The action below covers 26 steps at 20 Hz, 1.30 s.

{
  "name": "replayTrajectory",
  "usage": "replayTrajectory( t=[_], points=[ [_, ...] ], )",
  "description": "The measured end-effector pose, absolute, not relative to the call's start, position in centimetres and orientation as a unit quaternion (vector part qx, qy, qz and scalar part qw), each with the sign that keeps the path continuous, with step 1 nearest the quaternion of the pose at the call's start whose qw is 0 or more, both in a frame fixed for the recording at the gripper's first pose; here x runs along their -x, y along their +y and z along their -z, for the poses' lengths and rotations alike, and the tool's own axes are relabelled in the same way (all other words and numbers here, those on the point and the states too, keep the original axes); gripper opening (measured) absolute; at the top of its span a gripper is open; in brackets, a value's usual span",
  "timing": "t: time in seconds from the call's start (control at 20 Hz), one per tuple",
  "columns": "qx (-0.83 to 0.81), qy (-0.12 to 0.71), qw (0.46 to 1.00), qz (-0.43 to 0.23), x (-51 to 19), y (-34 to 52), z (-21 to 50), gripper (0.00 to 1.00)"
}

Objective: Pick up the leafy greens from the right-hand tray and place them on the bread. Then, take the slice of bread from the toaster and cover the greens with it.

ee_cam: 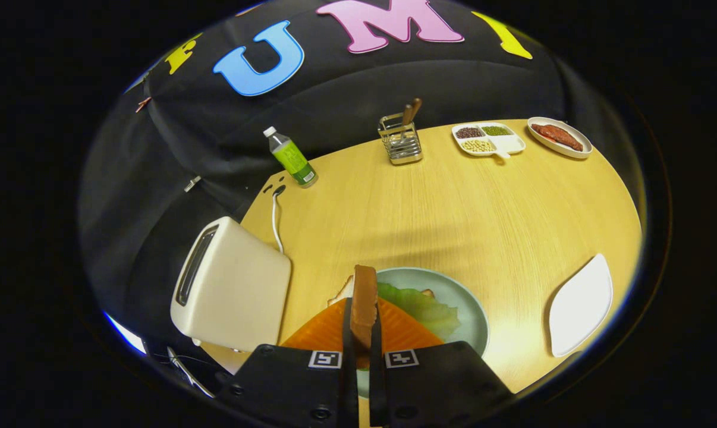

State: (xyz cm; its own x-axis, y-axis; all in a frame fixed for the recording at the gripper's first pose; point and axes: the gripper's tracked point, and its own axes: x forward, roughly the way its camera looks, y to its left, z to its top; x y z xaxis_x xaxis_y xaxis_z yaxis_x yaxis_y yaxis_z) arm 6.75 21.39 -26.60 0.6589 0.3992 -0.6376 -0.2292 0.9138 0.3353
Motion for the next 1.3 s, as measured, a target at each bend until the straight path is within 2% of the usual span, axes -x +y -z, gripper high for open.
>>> replayTrajectory(
  t=[0.25,0.45,0.5,0.55,0.6,0.65,0.75,0.85,1.1,1.3],
  points=[
    [-0.111,0.382,0.906,-0.148,-7.2,19.6,28.8,0.16],
    [-0.07,0.375,0.916,-0.125,-7.5,17.8,29.8,0.45],
    [-0.059,0.375,0.917,-0.118,-7.5,17.2,29.9,0.49],
    [-0.041,0.375,0.919,-0.111,-7.5,16.5,30.0,0.62],
    [-0.02,0.37,0.923,-0.103,-7.4,15.6,30.0,0.67],
    [-0.001,0.36,0.928,-0.096,-7.5,14.6,29.6,0.82],
    [0.022,0.339,0.936,-0.095,-7.3,13.6,28.4,0.96],
    [0.032,0.322,0.941,-0.096,-6.8,12.4,26.6,1.0],
    [0.057,0.247,0.964,-0.077,-6.5,8.3,19.2,1.0],
    [0.053,0.156,0.986,-0.031,-6.0,4.3,11.1,0.99]
  ],
)
